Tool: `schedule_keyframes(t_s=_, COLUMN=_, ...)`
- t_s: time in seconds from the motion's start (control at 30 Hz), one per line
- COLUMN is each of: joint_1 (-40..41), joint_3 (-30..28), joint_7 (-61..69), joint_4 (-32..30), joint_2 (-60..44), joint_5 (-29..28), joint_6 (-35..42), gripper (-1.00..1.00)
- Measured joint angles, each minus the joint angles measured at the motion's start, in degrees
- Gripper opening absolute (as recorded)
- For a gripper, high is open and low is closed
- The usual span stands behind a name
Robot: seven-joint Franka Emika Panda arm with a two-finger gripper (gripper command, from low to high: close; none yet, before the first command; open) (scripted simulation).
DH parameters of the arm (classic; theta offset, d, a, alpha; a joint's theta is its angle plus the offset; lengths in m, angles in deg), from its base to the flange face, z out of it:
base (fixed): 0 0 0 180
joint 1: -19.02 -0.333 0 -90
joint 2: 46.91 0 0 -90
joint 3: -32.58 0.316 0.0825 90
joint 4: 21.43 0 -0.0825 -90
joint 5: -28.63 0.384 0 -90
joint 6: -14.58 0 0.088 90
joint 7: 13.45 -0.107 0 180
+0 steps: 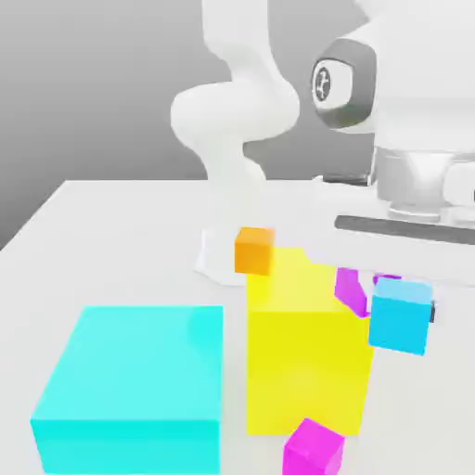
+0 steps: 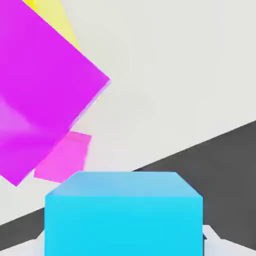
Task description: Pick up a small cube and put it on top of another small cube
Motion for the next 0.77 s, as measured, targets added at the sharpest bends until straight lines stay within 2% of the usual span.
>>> schedule_keyframes(t_s=0.43, joint_1=4.6, joint_3=-1.3, joint_7=22.5, joint_4=-1.4, joint_2=-8.7, joint_5=8.6, joint_6=-2.8, gripper=-1.0)
schedule_keyframes(t_s=0.67, joint_1=6.4, joint_3=0.7, joint_7=27.2, joint_4=-0.9, joint_2=-17.8, joint_5=13.4, joint_6=-10.6, gripper=-1.0)
schedule_keyframes(t_s=0.7, joint_1=6.6, joint_3=1.0, joint_7=27.6, joint_4=-0.9, joint_2=-18.8, joint_5=13.9, joint_6=-11.5, gripper=1.0)
schedule_keyframes(t_s=0.77, joint_1=6.6, joint_3=1.0, joint_7=27.6, joint_4=-0.9, joint_2=-18.8, joint_5=13.9, joint_6=-11.5, gripper=1.0)
